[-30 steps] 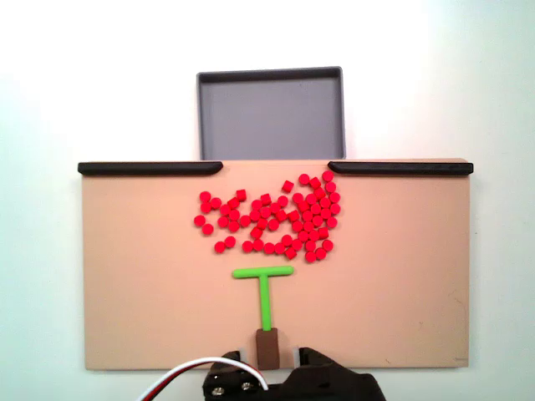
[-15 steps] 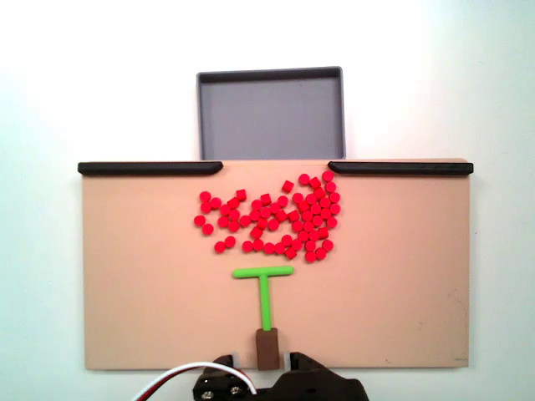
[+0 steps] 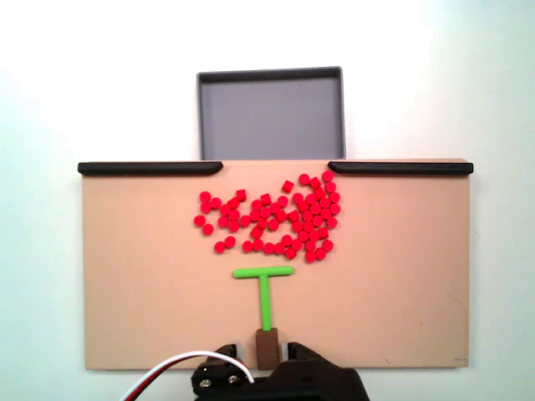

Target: Grasp a green tool by the dark brown handle.

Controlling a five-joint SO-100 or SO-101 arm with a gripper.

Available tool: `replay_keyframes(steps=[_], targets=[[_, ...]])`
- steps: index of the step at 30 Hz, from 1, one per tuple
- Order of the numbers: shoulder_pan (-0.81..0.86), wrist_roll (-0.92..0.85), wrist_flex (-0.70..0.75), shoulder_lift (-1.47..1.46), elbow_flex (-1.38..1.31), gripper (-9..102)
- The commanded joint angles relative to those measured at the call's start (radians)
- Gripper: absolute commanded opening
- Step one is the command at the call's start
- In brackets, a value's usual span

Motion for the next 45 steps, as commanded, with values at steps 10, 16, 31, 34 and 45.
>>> replay_keyframes(steps=[10, 16, 31, 34, 45], targets=[[0.012, -0.003, -0.011, 0.005, 0.009, 15], [0.015, -0.006, -0.011, 0.014, 0.018, 14], [0.006, -0.003, -0.011, 0.025, 0.02, 13], [0.003, 0.005, -0.023, 0.025, 0.02, 12], [-0.002, 0.009, -0.029, 0.018, 0.014, 12]])
